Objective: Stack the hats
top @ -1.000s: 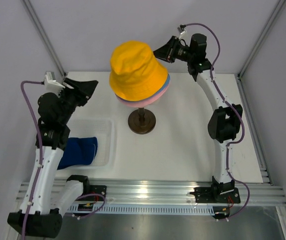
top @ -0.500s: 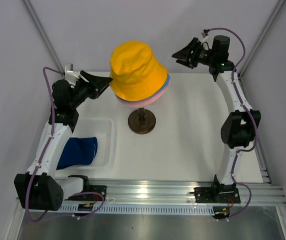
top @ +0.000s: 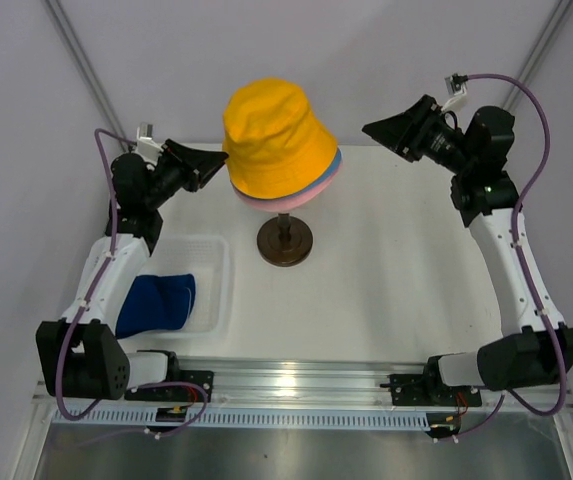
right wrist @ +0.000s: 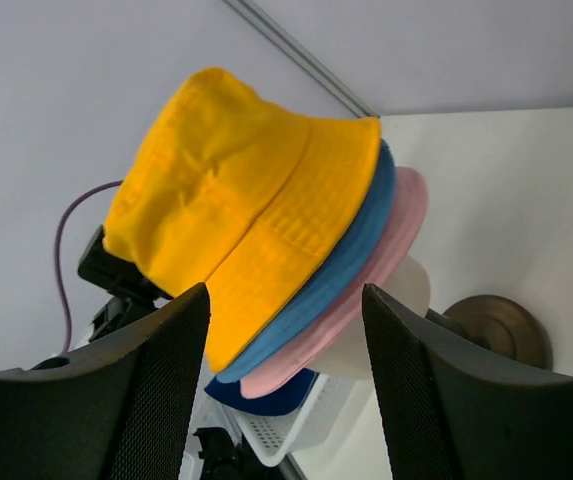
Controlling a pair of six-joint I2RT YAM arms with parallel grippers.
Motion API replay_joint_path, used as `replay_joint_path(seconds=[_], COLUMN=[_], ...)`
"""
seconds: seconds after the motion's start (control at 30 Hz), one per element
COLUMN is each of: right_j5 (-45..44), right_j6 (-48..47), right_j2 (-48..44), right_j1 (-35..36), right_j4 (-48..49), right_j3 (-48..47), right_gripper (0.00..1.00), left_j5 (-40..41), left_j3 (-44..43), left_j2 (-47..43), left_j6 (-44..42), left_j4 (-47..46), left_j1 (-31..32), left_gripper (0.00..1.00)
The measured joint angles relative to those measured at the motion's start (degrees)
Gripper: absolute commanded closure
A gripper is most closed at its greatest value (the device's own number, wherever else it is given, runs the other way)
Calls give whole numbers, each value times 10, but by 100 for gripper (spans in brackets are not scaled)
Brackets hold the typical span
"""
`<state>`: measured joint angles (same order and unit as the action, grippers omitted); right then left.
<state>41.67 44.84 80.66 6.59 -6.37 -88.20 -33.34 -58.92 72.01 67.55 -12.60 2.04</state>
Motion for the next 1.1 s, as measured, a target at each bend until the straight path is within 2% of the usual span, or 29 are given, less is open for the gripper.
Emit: replay_joint_path(seconds=[0.13,0.2,0.23,0.3,0.5,1.1], right_j5=[-24,-34,-38,-47,-74,-106], right_j6=[13,16,16,16,16,32], right_j2=[-49,-50,-50,-50,-37,-11], right_j1=[18,34,44,62,103,125], right_j4=[16,23,23,23,24,56], right_j3=[40,40,40,45,54,71], right_gripper=[34,34,34,35,40,48], left_j5=[-3,-4,-4,-4,-3,17], left_j3=[0,1,3,11,37,56], left_j2=[20,25,26,26,25,-2], left_j6=[19,31,35,48,79,74], left_j4=[-25,-36,-45,-63,-104,-92], left_j1=[0,0,0,0,2,14], left_gripper=[78,86,94,99,99,99])
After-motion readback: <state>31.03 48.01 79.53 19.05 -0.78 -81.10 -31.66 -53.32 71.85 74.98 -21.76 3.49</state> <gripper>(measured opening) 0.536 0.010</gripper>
